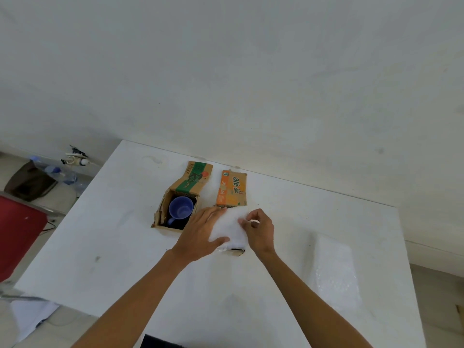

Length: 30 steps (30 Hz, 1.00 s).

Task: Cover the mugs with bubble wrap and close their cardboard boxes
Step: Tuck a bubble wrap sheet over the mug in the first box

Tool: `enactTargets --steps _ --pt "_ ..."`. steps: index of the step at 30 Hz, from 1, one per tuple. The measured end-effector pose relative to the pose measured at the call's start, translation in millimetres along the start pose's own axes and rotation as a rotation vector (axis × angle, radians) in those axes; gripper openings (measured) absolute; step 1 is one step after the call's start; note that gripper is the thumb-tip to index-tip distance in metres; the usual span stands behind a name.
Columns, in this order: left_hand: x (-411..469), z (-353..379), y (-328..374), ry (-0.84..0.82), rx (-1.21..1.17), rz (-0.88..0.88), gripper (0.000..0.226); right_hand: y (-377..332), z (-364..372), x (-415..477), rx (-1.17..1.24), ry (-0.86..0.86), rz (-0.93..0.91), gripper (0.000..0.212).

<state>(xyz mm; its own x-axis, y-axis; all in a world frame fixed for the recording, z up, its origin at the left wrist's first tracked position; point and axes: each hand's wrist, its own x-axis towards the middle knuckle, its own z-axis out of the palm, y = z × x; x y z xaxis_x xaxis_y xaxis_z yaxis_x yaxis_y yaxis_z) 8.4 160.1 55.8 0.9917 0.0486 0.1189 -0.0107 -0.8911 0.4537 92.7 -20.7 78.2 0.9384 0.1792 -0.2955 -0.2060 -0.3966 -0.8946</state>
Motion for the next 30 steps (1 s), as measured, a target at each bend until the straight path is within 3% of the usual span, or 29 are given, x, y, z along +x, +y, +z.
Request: enactTargets --steps 3,5,7,11,15,21,25,30 --pt "4.3 9.9 -0.3 -0.003 0.204 0.007 0.073 8.0 12.8 -5.3 -0.127 -0.016 -0.081 0.010" --pt "2.6 19.2 2.4 0.009 0.305 -0.001 0.074 19.2 13.6 -11.5 -0.433 -0.020 -0.236 0.009" --pt "0.5 26.3 3.8 0.012 0.373 -0.021 0.078 32.2 9.8 -22.3 -0.734 0.039 -0.416 0.024" --pt "-0.9 34.1 3.1 0.029 0.420 0.023 0.077 49.3 10.9 -44.7 -0.813 -0.098 -0.748 0.033" --pt "-18.0 32.5 -4.7 0.053 0.247 0.166 0.057 66.4 15.9 -50.0 -1.000 -0.228 -0.714 0.035" --pt "-48.2 27.5 -10.0 0.021 0.261 0.204 0.062 53.3 16.4 -42.1 -1.189 -0.262 -0.768 0.034" --pt "-51.3 27.3 -9.0 0.076 0.273 0.250 0.050 60.6 9.7 -44.8 -1.210 -0.323 -0.765 0.048" --pt "-53.9 31.7 -16.7 0.068 0.385 0.297 0.054 61.5 5.3 -39.1 -1.065 -0.248 -0.829 0.040"
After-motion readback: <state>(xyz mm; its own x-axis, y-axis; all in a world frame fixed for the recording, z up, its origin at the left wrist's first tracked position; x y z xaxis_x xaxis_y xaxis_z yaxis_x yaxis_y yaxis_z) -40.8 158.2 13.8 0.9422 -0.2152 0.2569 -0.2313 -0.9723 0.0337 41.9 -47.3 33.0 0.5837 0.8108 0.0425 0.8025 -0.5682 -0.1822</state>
